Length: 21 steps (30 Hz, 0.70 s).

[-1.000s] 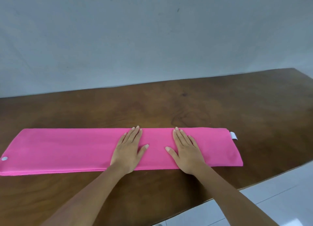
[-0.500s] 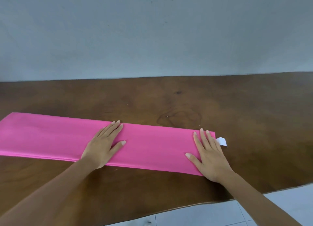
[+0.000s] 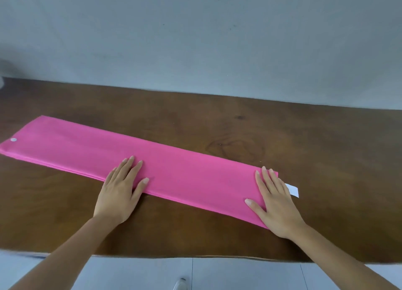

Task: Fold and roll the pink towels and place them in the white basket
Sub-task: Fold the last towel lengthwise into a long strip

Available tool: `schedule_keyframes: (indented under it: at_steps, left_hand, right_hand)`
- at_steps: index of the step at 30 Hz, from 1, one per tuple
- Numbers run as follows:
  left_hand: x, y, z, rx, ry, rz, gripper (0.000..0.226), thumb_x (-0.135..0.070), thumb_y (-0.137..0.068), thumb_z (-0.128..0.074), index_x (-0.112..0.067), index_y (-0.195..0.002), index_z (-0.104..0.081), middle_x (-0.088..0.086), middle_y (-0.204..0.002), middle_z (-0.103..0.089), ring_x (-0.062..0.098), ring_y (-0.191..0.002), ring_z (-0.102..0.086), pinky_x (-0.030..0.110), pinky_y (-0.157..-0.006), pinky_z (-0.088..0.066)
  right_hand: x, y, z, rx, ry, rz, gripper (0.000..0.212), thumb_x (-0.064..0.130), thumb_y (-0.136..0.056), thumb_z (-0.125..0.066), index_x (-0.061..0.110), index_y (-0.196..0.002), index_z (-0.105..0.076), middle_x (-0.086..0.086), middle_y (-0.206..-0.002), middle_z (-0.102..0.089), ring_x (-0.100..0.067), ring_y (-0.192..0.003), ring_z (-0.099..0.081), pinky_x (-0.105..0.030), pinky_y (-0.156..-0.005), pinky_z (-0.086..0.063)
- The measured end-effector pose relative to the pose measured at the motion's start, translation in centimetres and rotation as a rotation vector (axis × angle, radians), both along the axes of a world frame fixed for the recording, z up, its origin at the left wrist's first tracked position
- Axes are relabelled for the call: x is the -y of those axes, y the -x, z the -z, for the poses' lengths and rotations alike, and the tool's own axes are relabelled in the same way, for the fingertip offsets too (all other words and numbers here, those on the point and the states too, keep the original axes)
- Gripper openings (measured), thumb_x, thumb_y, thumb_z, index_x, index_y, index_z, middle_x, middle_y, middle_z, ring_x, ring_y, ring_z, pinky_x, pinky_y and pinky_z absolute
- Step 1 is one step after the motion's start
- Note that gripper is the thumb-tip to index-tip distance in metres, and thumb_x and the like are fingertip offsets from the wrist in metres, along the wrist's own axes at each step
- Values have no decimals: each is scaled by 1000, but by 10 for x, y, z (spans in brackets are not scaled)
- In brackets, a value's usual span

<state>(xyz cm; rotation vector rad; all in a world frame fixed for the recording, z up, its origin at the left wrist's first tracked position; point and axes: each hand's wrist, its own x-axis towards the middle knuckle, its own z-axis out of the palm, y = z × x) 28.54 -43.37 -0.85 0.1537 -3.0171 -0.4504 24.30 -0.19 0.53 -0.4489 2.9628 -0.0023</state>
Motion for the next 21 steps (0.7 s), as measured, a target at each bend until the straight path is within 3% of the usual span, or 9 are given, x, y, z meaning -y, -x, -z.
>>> schedule_keyframes:
  at_steps: [8, 12, 21]
  left_hand:
    - [-22, -63, 1, -34, 37, -144, 67, -60, -102, -22, -26, -160, -27, 1, -168, -19, 19, -156, -12, 43, -126, -17]
    - [-29, -74, 3, -41, 23, -240, 67, -55, -102, -30, -17, -158, -32, 6, -166, -26, 23, -155, -17, 43, -126, -19]
    - [-59, -118, 9, 65, 104, -241, 83, -62, -98, 1, -11, -161, -18, 9, -169, -13, 26, -157, -7, 44, -125, -7]
  right_hand:
    - [-5, 3, 9, -33, 29, -17, 94, 83, -89, 1, 22, -160, 14, -2, -168, 17, -23, -154, 20, -45, -126, 0]
    - [-3, 3, 8, -58, 50, -21, 94, 81, -90, 2, 21, -161, 8, -5, -169, 11, -25, -155, 15, -44, -126, 0]
    - [-5, -1, 6, -77, 72, -20, 96, 83, -88, 2, 20, -162, 1, -7, -170, 2, -29, -156, 6, -46, -126, -3]
